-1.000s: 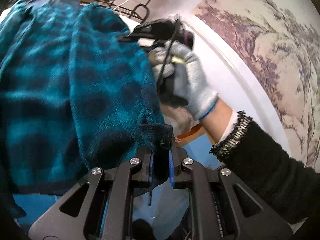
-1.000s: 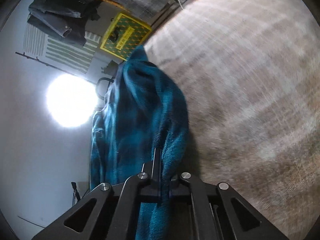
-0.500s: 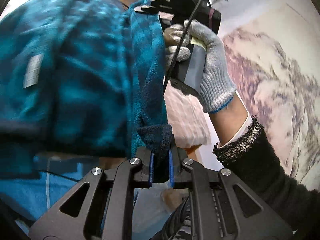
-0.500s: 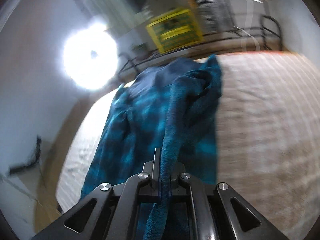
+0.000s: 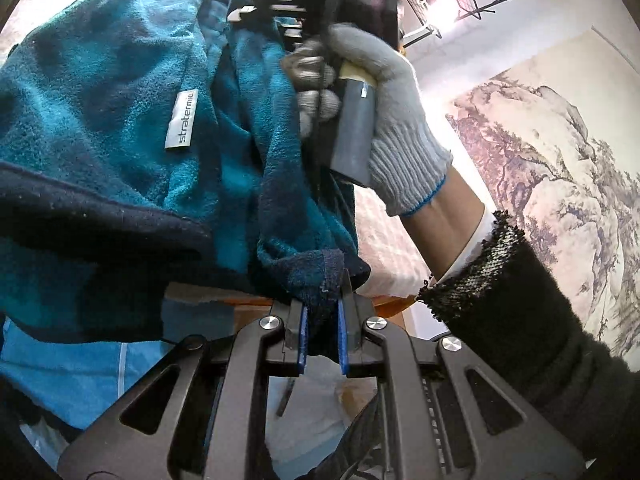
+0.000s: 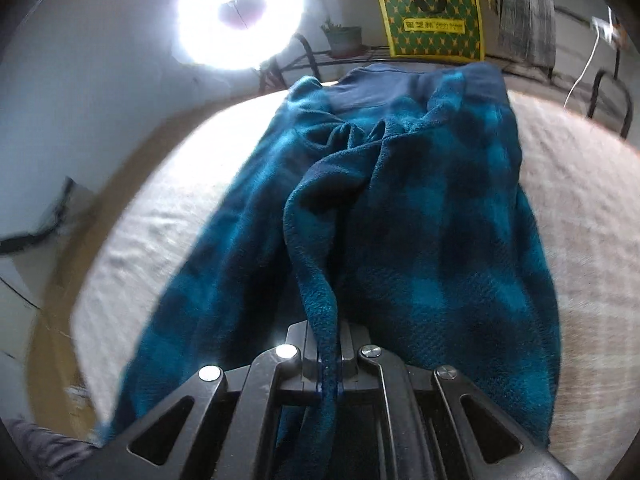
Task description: Fold large clothes
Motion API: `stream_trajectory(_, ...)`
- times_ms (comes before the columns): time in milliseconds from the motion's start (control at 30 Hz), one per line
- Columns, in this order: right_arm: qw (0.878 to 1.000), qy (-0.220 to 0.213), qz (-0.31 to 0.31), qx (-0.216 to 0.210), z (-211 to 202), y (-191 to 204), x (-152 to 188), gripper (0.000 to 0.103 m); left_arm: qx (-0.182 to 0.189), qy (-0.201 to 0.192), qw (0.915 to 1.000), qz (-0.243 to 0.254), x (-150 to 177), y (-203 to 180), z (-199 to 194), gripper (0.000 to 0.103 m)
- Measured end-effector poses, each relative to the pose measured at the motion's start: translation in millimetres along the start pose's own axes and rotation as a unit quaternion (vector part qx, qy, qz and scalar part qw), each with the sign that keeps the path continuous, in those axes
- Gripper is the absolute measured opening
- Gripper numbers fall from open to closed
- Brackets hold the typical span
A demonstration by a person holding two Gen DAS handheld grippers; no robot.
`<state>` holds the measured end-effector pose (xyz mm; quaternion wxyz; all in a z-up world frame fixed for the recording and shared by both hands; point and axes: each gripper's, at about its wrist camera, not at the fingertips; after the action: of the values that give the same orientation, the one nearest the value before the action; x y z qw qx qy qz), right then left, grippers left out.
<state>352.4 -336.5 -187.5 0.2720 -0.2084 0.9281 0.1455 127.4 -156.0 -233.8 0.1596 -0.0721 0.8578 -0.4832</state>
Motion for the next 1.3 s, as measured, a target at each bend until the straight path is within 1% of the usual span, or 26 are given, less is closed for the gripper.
stream_trajectory(67, 0.999, -0.02, 0.018, -0.04, -15.1, -8.6, 0.1, 0.029, -0.004, -0.006, 0.9999, 0.009, 1.6, -2.0, -3.5, 0.009)
stream_trajectory(100, 0.997, -0.036, 0.027, -0.057, -28.9, -12.8, 1.1, 0.044, -0.007, -0.009, 0.9999, 0.013, 1.9, -3.1, -4.9, 0.009)
stream_trajectory(133, 0.996, -0.053, 0.033, -0.065, -40.7, -14.4, 2.7, 0.045, -0.007, -0.011, 0.9998, 0.015, 1.5, 0.3, -6.5, 0.009)
stream_trajectory(167, 0.994, -0.073, 0.041, -0.075, -60.2, -19.8, 6.4, 0.045, -0.007, -0.012, 0.9998, 0.016, 2.5, 0.4, -8.8, 0.009)
stream_trajectory(233, 0.99, -0.096, 0.06, -0.088, -90.6, -32.6, 17.7, 0.045, -0.007, -0.014, 0.9998, 0.013, 2.3, 2.9, -12.5, 0.009)
stream_trajectory(300, 0.988, -0.102, 0.078, -0.084, -117.7, -45.9, 36.8, 0.045, -0.008, -0.019, 0.9997, 0.013, 3.0, 5.7, -17.6, 0.009)
stream_trajectory(333, 0.989, -0.096, 0.081, -0.075, -127.8, -50.6, 48.4, 0.046, -0.01, -0.022, 0.9996, 0.015, 3.7, 6.2, -19.0, 0.009)
stream_trajectory(433, 0.995, -0.049, 0.076, -0.033, -144.1, -55.8, 94.9, 0.045, -0.013, -0.023, 0.9995, 0.015, 4.4, 3.4, -20.8, 0.009)
stream_trajectory(467, 0.996, -0.036, 0.077, -0.031, -144.5, -55.8, 107.1, 0.045, -0.012, -0.023, 0.9996, 0.012, 5.9, 4.1, -21.3, 0.009)
stream_trajectory(533, 0.996, -0.012, 0.085, -0.039, -143.2, -53.5, 135.6, 0.045, -0.02, -0.023, 0.9994, 0.017, 6.4, 5.8, -21.2, 0.009)
stream_trajectory(667, 0.99, 0.027, 0.102, -0.097, -127.7, -38.6, 182.9, 0.045, -0.031, -0.017, 0.9988, 0.033, 9.9, -2.9, -14.6, 0.009)
stream_trajectory(700, 0.988, 0.033, 0.1, -0.11, -124.1, -32.1, 188.7, 0.039, -0.03, -0.016, 0.9987, 0.037, 10.1, -7.0, -13.7, 0.009)
stream_trajectory(733, 0.988, 0.039, 0.093, -0.115, -121.7, -24.8, 191.6, 0.023, -0.029, -0.016, 0.9986, 0.04, 9.9, -10.6, -13.3, 0.009)
stream_trajectory(767, 0.991, 0.042, 0.077, -0.102, -122.0, -16.1, 191.3, 0.015, -0.027, -0.018, 0.9983, 0.049, 9.7, -19.3, -14.2, 0.009)
stream_trajectory(833, 0.995, 0.03, 0.061, -0.076, -131.9, -5.8, 184.3, 0.009, -0.021, -0.034, 0.9969, 0.068, 5.0, -35.7, -21.6, 0.009)
stream_trajectory(867, 0.995, 0.01, 0.069, -0.076, -142.8, -5.9, 181.3, 0.009, -0.019, -0.044, 0.9957, 0.08, 3.7, -41.6, -25.3, 0.009)
stream_trajectory(900, 0.993, -0.01, 0.083, -0.08, -153.5, -9.1, 180.0, 0.008, -0.033, -0.051, 0.9943, 0.088, 1.6, -43.3, -26.2, 0.009)
stream_trajectory(933, 0.991, -0.021, 0.1, -0.081, -159.9, -13.9, 181.9, 0.008, -0.055, -0.045, 0.9937, 0.087, -1.1, -38.6, -21.5, 0.009)
stream_trajectory(967, 0.99, -0.02, 0.115, -0.083, -160.1, -17.4, 185.5, 0.008, -0.067, -0.037, 0.9936, 0.082, -2.5, -34.0, -18.1, 0.009)
stream_trajectory(1000, 0.989, -0.009, 0.126, -0.082, -156.0, -18.7, 191.2, 0.008, -0.09, -0.022, 0.9923, 0.082, -1.9, -26.0, -11.1, 0.009)
stream_trajectory(1067, 0.991, 0.035, 0.105, -0.069, -140.0, -9.5, 199.7, 0.008, -0.111, -0.001, 0.989, 0.098, 3.5, -21.8, -6.2, 0.011)
stream_trajectory(1100, 0.992, 0.052, 0.09, -0.067, -133.7, -3.5, 201.6, 0.01, -0.119, 0.006, 0.9871, 0.107, 5.7, -23.0, -6.1, 0.019)
stream_trajectory(1167, 0.994, 0.062, 0.066, -0.066, -133.6, 7.3, 198.3, 0.021, -0.123, 0.021, 0.9842, 0.126, 10.1, -28.2, -15.0, 0.027)
stream_trajectory(1233, 0.995, 0.051, 0.049, -0.069, -144.0, 10.0, 193.9, 0.034, -0.117, 0.02, 0.982, 0.147, 9.9, -37.7, -34.7, 0.027)
stream_trajectory(1267, 0.996, 0.04, 0.041, -0.068, -153.5, 9.4, 190.7, 0.036, -0.113, 0.017, 0.9814, 0.154, 6.2, -44.1, -45.4, 0.028)
stream_trajectory(1300, 0.997, 0.028, 0.035, -0.065, -162.9, 7.6, 187.7, 0.037, -0.108, 0.01, 0.9822, 0.154, -2.1, -51.4, -57.2, 0.031)
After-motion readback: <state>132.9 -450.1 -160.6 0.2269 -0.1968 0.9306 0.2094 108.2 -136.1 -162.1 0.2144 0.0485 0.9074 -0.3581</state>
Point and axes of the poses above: each gripper's, at about its wrist camera, not at the fingertips, and z roughly the way its jaws point, y to its left, x to its underside, and after that the axes turned 14 degrees about -z, right-handed
